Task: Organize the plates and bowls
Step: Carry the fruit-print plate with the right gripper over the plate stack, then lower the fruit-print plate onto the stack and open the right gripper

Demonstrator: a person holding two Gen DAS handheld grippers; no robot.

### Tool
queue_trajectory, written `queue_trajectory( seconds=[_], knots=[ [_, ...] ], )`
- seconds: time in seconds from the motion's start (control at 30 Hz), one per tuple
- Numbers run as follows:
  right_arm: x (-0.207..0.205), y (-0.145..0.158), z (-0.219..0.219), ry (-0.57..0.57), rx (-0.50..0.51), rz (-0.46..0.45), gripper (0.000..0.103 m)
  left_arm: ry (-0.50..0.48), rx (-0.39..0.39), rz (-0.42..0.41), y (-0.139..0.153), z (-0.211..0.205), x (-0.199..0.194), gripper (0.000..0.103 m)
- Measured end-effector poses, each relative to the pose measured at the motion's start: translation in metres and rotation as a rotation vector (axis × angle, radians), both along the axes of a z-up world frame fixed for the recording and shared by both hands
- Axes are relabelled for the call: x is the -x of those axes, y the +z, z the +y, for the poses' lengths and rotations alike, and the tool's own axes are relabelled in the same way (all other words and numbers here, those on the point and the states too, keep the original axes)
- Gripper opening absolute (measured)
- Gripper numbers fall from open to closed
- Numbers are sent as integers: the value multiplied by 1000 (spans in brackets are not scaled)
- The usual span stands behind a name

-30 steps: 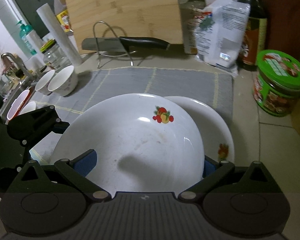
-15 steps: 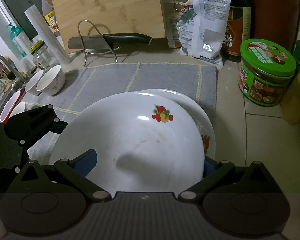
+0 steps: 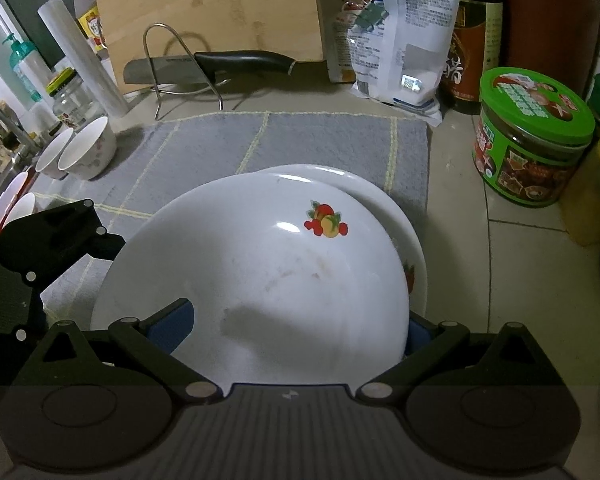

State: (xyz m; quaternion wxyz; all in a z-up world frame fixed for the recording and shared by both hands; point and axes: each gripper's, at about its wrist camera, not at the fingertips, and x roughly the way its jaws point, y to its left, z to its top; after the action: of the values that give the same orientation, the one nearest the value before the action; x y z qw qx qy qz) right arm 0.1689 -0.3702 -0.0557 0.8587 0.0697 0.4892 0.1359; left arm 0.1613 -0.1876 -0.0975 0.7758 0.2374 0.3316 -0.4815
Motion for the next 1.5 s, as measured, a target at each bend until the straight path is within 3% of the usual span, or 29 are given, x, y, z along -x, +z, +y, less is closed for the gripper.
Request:
queue_trajectory(
  seconds=[0.77, 1.5],
  knots=[
    [4, 6, 1, -21, 28, 11, 103, 31, -19, 21, -6, 0, -10, 102],
    [4, 8, 10, -59, 107, 20, 103, -10, 19, -39, -3, -1, -3, 103]
  ],
)
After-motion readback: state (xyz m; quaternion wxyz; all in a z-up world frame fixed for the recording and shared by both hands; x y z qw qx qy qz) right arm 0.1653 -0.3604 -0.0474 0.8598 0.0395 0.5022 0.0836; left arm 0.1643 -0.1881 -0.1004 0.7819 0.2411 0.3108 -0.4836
